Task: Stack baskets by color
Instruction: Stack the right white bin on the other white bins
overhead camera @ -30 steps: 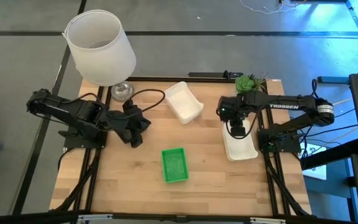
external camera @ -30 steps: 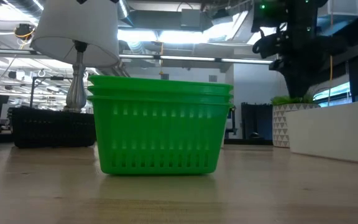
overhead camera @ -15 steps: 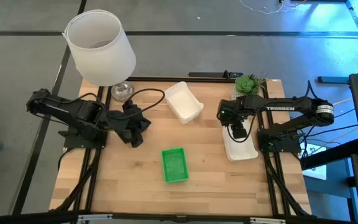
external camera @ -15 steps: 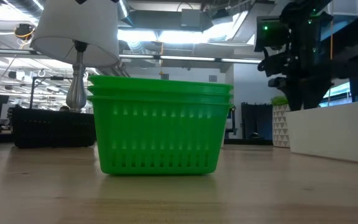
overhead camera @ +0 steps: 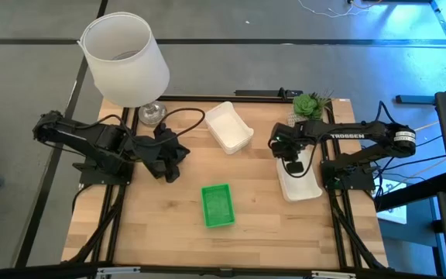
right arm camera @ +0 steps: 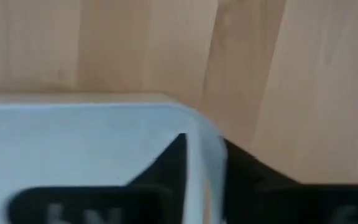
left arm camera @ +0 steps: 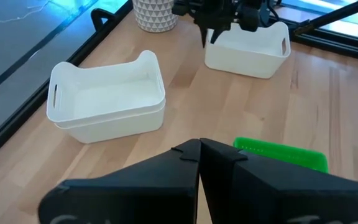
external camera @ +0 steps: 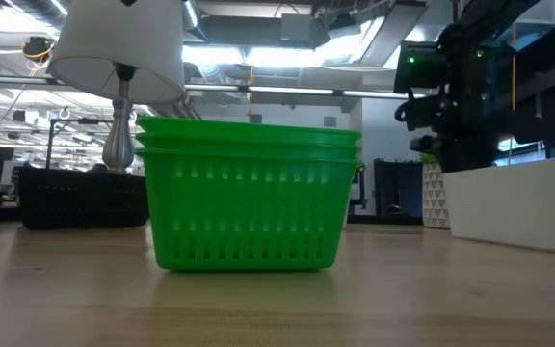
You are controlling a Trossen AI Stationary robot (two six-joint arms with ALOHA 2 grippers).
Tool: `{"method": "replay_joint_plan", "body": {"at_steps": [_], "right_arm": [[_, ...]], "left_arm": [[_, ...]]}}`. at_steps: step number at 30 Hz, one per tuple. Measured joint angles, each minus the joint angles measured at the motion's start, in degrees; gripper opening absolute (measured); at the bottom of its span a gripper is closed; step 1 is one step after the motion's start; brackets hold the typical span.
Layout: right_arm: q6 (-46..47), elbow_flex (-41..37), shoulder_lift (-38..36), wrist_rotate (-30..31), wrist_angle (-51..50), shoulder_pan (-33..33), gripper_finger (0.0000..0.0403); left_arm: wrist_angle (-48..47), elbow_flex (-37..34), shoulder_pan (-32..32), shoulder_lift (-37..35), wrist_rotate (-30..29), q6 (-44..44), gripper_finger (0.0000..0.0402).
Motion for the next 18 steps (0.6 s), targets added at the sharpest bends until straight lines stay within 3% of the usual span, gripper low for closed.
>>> {"method": "replay_joint_plan", "body": {"at_steps": [3,9,18], "right_arm": [[0.8,1.2,0.0,-2.5,-0.1,0.0,0.0013],[1.2,10.1,0.0,-7.7,-5.1,-0.2,0.0005],[-3.6,32.7,3.3,-0.6,-12.4,-0.3,0.0002]], "left_arm": [[0.0,0.0,0.0,0.0,0.0,-0.2,0.0000],[0.0,0.0,0.0,0.0,0.6,-0.2,0.0000],[0.0,0.0,0.0,0.0,2.7,-0.2,0.0000]]}}
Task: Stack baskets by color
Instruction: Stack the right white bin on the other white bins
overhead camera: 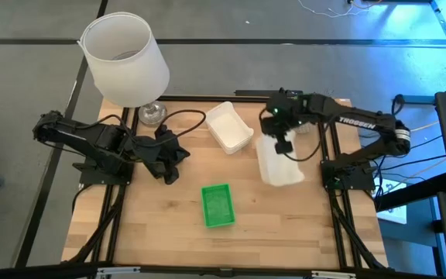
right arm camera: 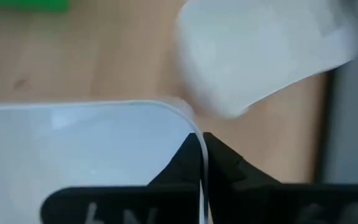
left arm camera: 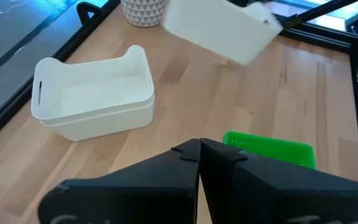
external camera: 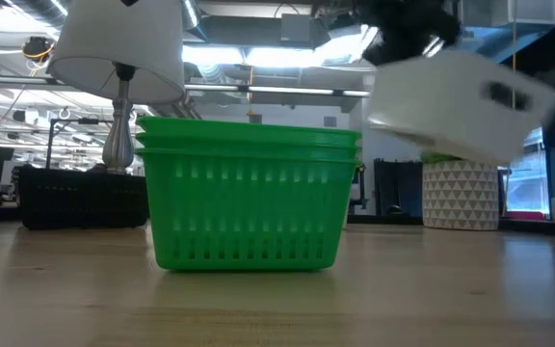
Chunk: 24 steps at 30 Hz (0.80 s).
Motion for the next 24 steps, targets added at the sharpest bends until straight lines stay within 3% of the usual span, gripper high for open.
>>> {"method": "replay_joint_plan", "body": {"at_steps": [12,17,24], "right_arm": [[-19.0,31.5,20.0,3.6,-0.2,-2.0,0.0001],[-26.9,43.0,28.6,8.3,-0.9,-5.2,0.0000],[-31.8,50.1,36.7,1.6,-3.4,-10.0,0.0000]], "left_arm": [[1.0,0.0,0.0,0.0,0.1,-1.0,0.0000],[1.0,0.0,0.0,0.0,0.7,-2.6,0.0000],[0.9,0.0,0.0,0.0,0.5,-4.2,0.0000]]}}
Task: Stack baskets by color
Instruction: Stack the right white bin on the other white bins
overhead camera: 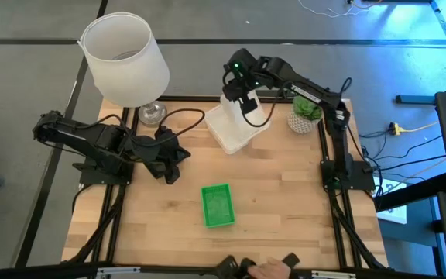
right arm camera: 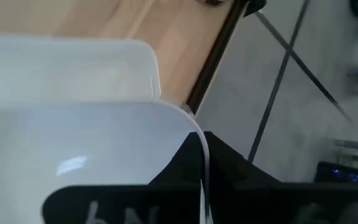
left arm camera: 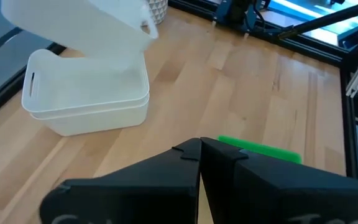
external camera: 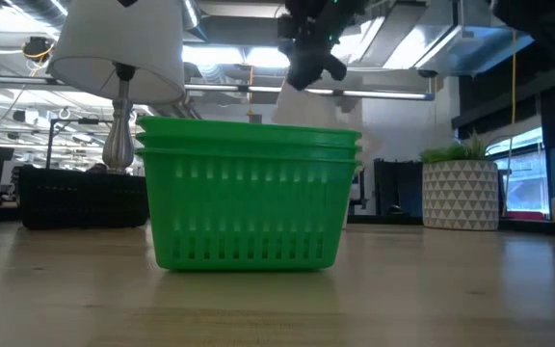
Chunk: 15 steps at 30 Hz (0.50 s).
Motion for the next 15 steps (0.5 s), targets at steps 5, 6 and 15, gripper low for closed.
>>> {"method": "replay_joint_plan", "body": {"at_steps": [5,6,15], "right_arm": [[-3.5,-0.4,2.7,-0.3,0.3,-1.1,0.0000],[-4.1,-0.4,3.0,-0.2,0.3,-1.1,0.0000],[-5.2,2.8,2.7,4.6,-0.5,-0.6,0.0000]], "left_arm": [[0.0,0.0,0.0,0.0,0.0,0.0,0.0000],[-0.1,0.0,0.0,0.0,0.0,0.0,0.0000],[-0.2,0.0,2.5,0.0,0.6,0.4,0.0000]]}}
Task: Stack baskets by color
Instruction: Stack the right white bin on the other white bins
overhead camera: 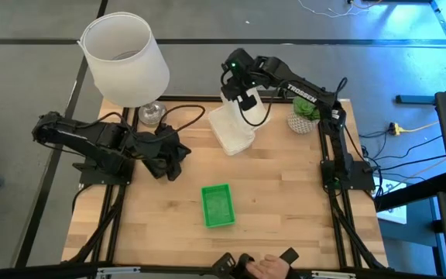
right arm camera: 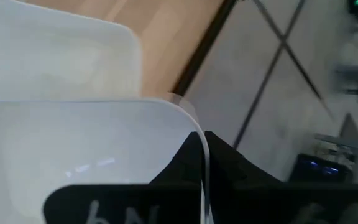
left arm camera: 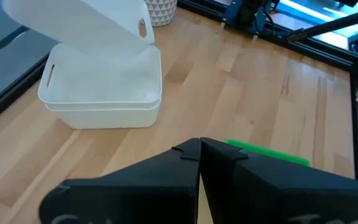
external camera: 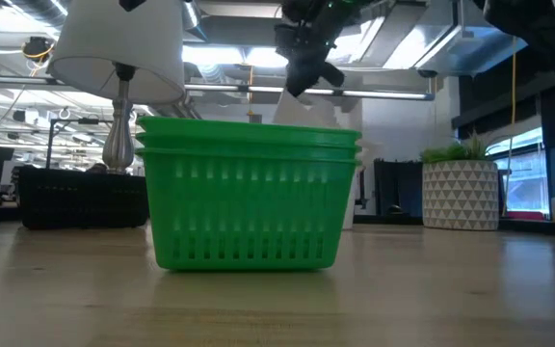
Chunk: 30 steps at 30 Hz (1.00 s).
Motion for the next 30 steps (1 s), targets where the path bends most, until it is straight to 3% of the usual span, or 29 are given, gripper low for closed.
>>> {"method": "replay_joint_plan", "body": {"at_steps": [5,14,30], "right_arm": [[0.7,3.7,-0.1,-1.0,0.0,0.1,0.0000],[4.7,4.2,1.3,-7.9,-1.6,0.1,0.0000],[4.7,4.2,6.0,-8.4,-1.7,0.2,0.0000]], "left_arm": [[0.0,0.0,1.2,0.0,1.4,0.4,0.0000],[0.0,0.0,1.5,0.0,1.6,0.8,0.0000],[0.0,0.0,1.4,0.0,1.6,0.8,0.0000]]}}
